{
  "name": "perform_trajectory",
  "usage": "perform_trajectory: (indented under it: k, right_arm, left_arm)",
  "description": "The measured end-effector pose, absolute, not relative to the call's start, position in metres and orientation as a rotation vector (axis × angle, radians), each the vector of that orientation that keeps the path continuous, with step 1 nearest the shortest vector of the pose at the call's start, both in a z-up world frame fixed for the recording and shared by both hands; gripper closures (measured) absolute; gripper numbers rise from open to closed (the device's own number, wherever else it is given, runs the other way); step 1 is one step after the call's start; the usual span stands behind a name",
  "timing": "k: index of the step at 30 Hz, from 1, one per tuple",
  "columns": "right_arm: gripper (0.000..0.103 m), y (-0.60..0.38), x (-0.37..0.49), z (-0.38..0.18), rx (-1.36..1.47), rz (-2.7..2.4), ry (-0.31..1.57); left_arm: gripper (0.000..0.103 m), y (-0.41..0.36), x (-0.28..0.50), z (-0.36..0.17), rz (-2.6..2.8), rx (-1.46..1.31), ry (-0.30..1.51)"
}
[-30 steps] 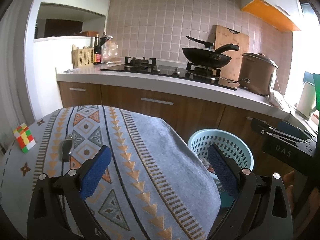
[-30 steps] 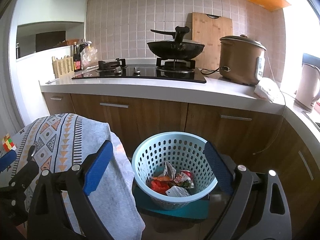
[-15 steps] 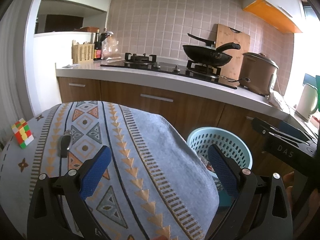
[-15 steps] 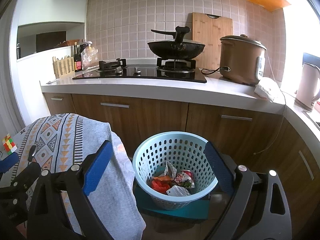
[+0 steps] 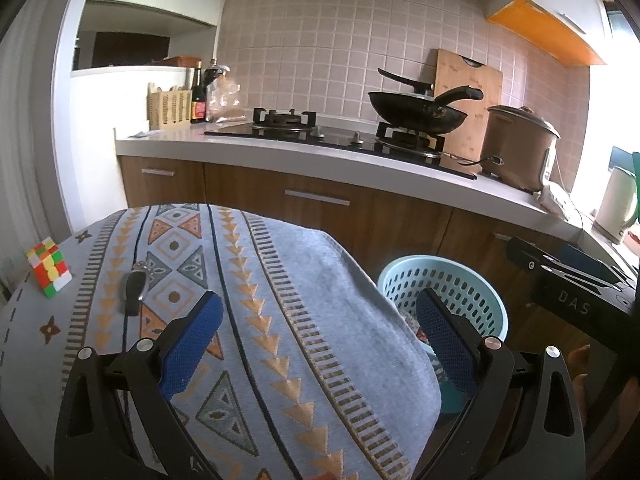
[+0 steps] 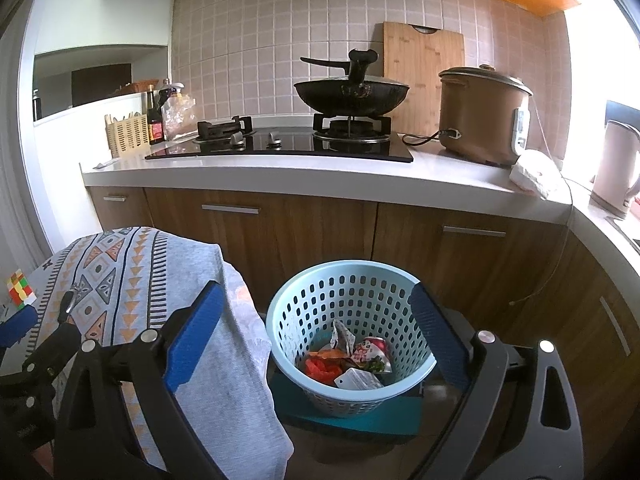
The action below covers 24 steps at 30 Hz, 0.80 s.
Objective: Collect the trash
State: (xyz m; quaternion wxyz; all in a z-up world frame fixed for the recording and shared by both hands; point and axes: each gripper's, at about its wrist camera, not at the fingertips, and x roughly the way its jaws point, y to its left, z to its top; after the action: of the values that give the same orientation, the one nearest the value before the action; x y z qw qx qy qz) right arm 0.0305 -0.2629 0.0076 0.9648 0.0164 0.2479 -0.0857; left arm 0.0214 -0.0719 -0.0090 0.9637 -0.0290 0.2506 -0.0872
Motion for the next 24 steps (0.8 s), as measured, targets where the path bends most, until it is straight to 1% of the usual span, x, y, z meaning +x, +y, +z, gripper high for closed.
perform_trajectory:
  k: [24]
  right_arm:
    - [0.013, -0.2604, 0.0301, 0.0070, 0.024, -0.160, 0.509]
  left_arm:
    - [0.008, -0.0717, 0.0193, -0.0081, -0.176, -0.052, 0.502]
